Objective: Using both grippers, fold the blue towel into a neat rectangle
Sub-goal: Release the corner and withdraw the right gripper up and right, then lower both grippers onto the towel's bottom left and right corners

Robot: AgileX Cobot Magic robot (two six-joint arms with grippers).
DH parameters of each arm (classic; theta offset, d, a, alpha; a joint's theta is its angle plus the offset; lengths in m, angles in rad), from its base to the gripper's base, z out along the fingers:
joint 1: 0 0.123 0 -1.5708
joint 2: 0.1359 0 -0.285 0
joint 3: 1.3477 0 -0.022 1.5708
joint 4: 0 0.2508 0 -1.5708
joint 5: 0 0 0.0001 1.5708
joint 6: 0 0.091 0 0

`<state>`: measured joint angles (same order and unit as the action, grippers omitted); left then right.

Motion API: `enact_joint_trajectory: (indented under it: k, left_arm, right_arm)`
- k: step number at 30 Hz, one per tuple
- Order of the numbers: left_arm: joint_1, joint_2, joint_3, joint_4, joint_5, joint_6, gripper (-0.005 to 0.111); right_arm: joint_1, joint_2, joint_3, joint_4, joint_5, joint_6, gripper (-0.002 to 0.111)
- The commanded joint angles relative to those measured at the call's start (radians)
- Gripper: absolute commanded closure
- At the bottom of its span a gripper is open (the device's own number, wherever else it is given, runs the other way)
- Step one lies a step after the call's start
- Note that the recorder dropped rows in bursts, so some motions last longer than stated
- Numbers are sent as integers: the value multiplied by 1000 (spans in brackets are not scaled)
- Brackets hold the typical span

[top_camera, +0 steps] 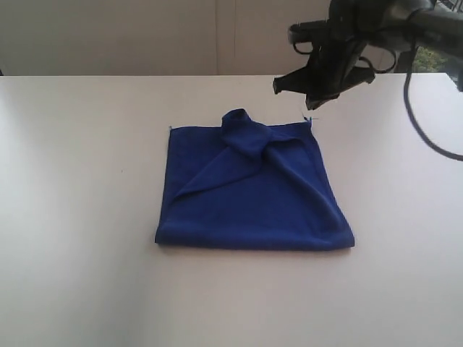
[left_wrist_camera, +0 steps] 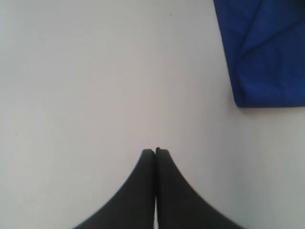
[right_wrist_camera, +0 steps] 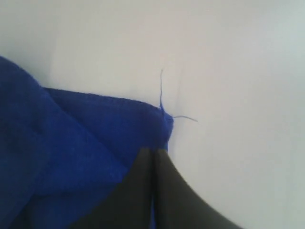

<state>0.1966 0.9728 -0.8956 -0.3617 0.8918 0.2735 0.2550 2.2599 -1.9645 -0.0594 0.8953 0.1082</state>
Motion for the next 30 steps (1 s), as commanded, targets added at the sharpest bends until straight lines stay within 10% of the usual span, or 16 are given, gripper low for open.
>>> enact_joint_trajectory:
  k: [1, 30]
  left_arm:
    - [4, -7, -5, -12, 13, 3, 107]
    - [4, -7, -5, -12, 13, 3, 107]
  right_arm:
    - [-6, -100, 1, 5, 178, -17, 108]
    - [105, -653, 812, 112, -9, -36, 108]
